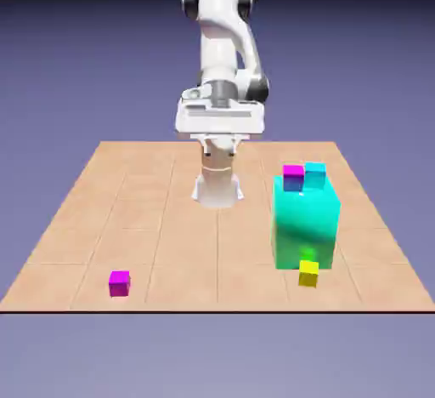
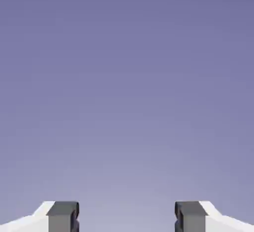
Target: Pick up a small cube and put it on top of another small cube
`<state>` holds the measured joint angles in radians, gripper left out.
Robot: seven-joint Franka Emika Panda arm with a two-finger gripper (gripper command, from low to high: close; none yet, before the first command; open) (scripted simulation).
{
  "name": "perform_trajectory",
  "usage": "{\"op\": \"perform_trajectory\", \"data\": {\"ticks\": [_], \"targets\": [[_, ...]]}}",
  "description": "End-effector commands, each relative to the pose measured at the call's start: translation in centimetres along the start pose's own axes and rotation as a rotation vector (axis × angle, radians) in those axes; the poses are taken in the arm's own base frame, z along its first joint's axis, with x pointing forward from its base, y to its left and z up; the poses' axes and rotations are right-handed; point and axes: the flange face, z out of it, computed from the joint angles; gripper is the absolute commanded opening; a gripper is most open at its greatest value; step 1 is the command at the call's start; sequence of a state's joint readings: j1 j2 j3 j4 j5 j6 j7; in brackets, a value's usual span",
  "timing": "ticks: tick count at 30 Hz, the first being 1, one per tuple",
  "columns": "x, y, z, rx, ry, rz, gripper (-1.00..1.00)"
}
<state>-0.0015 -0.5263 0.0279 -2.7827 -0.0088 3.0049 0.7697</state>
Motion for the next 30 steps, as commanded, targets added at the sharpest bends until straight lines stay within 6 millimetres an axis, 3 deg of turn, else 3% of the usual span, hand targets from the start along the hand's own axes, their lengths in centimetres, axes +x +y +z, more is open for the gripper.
{"op": "perform_trajectory", "data": {"ticks": [1,8,17,23,30], "targets": [[-0.3,-0.5,1.1,-0.03,-0.027,0.003,0.0],[-3.7,-3.0,8.9,-0.237,-0.218,0.033,0.0],[-10.2,-5.0,18.1,-0.487,-0.454,0.095,0.0],[-15.2,-6.0,22.7,-0.638,-0.605,0.148,0.0],[-20.4,-7.6,26.2,-0.792,-0.772,0.221,0.0]]}}
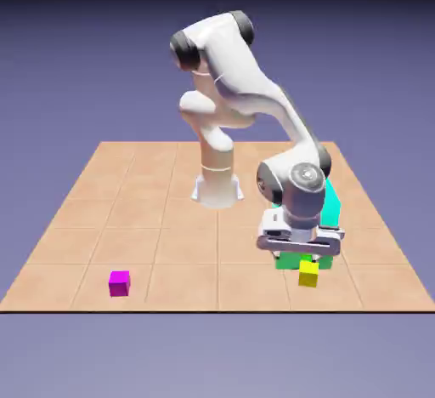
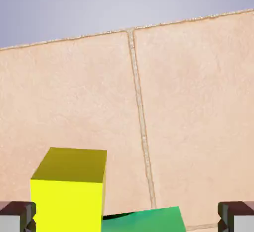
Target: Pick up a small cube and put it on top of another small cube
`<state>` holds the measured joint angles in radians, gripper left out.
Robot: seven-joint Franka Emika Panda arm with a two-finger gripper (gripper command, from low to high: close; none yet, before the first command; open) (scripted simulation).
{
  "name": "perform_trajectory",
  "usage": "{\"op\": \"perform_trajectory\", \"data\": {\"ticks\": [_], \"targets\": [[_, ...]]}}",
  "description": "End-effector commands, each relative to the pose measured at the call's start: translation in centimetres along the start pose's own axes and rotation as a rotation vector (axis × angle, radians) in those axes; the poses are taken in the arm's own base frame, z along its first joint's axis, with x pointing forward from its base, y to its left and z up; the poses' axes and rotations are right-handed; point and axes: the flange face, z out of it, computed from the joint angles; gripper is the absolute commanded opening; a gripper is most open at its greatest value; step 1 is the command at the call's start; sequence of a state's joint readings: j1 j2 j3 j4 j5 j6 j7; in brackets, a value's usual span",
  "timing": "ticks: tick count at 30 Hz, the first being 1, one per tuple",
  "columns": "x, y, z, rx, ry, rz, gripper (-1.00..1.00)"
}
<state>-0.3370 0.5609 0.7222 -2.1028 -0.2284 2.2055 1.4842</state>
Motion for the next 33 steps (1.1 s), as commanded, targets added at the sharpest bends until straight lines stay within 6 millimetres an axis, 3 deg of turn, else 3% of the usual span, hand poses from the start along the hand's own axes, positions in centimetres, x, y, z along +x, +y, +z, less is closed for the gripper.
{"op": "perform_trajectory", "data": {"ticks": [1,5,11,12,13,19,20,24,29,33], "targets": [[-0.4,-0.5,0.4,-0.019,-0.025,0.009,0.0],[-1.4,-1.9,1.4,-0.072,-0.1,0.037,0.0],[-1.4,-2.0,8.3,-0.071,-0.1,0.037,0.0],[-1.4,-2.0,8.3,-0.071,-0.1,0.037,-1.0],[-1.4,-2.0,8.3,-0.071,-0.1,0.037,-1.0],[-1.3,-1.9,1.4,-0.071,-0.098,0.039,-1.0],[-0.4,-2.2,-0.4,-0.048,-0.06,0.07,-1.0],[-0.1,-2.4,-5.7,-0.022,0.114,0.071,-1.0],[-1.6,-1.6,-14.7,0.056,0.303,0.072,-1.0],[-4.2,0.4,-23.1,0.151,0.423,0.073,-1.0]]}}
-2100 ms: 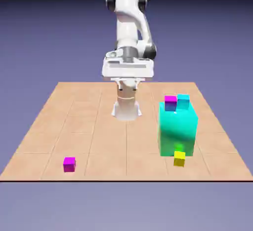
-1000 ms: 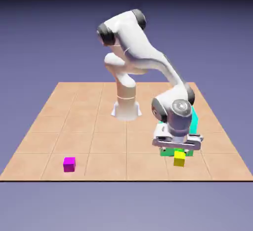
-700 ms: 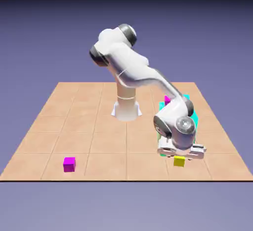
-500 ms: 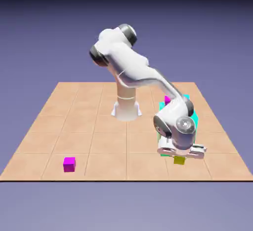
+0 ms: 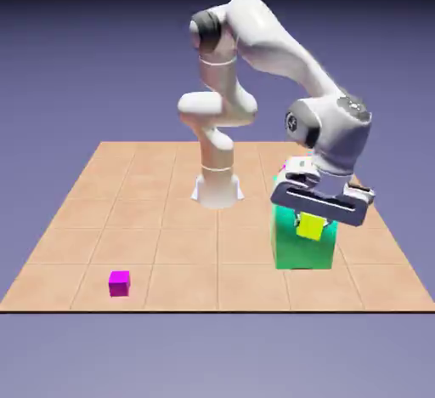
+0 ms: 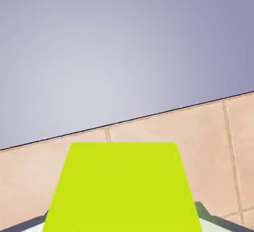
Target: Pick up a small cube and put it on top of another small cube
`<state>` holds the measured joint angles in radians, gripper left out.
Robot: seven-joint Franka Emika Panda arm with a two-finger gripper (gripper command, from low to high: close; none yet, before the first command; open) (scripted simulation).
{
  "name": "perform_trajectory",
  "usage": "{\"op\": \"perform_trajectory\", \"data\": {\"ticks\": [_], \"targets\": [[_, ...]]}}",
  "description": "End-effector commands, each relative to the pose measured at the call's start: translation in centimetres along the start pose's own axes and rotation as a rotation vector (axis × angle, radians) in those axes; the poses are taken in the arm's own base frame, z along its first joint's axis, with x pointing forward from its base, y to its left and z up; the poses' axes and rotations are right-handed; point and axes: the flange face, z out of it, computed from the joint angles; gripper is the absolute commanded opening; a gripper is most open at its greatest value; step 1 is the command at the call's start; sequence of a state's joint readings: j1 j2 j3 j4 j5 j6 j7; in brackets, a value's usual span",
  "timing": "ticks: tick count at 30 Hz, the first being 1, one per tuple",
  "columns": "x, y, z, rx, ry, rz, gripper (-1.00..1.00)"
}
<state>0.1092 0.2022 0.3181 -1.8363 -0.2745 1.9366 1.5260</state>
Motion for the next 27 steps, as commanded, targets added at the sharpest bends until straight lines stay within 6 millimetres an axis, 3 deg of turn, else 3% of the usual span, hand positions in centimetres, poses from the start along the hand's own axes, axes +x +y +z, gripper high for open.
{"op": "perform_trajectory", "data": {"ticks": [1,2,15,27], "targets": [[0.3,0.5,-2.4,0.027,0.026,0.004,-1.0],[-0.1,0.9,-3.7,0.036,0.045,-0.013,-1.0],[-6.4,7.0,-11.0,0.008,0.197,-0.38,-1.0],[-9.1,13.1,-14.7,-0.016,0.217,-0.719,-1.0]]}}
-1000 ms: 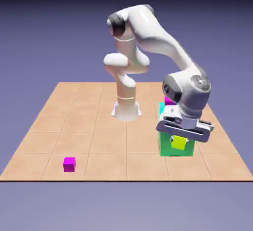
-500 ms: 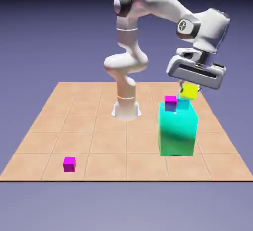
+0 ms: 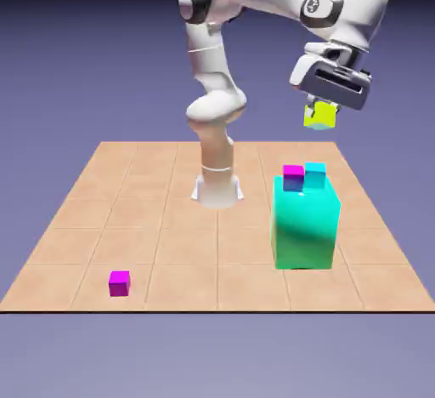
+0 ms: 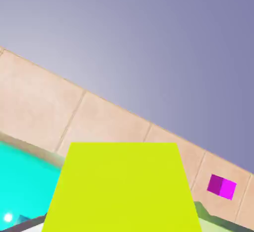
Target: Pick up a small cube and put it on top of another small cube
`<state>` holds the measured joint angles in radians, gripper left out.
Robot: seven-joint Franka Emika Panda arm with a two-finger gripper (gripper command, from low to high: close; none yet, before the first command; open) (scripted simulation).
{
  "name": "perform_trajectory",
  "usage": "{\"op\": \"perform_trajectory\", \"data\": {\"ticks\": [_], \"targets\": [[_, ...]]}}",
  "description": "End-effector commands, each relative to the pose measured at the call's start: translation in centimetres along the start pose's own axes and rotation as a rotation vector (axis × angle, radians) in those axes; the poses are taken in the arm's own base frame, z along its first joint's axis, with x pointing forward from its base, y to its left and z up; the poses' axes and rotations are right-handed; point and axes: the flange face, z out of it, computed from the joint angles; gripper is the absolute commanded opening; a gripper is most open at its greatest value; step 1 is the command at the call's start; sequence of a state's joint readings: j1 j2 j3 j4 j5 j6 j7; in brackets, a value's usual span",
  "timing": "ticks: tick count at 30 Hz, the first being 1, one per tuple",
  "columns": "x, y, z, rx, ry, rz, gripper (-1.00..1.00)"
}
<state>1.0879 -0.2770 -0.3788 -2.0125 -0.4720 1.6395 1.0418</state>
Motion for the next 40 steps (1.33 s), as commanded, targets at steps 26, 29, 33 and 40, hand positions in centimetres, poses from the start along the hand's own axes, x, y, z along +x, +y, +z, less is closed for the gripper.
{"op": "perform_trajectory", "data": {"ticks": [26,29,33,40], "targets": [[-10.8,-1.9,7.8,-0.066,-0.217,-1.027,-1.0],[-11.9,-2.2,9.8,-0.093,-0.212,-1.06,-1.0],[-12.9,-1.9,14.9,-0.091,-0.213,-1.062,-1.0],[-11.8,-2.2,8.2,-0.091,-0.212,-1.062,1.0]]}}
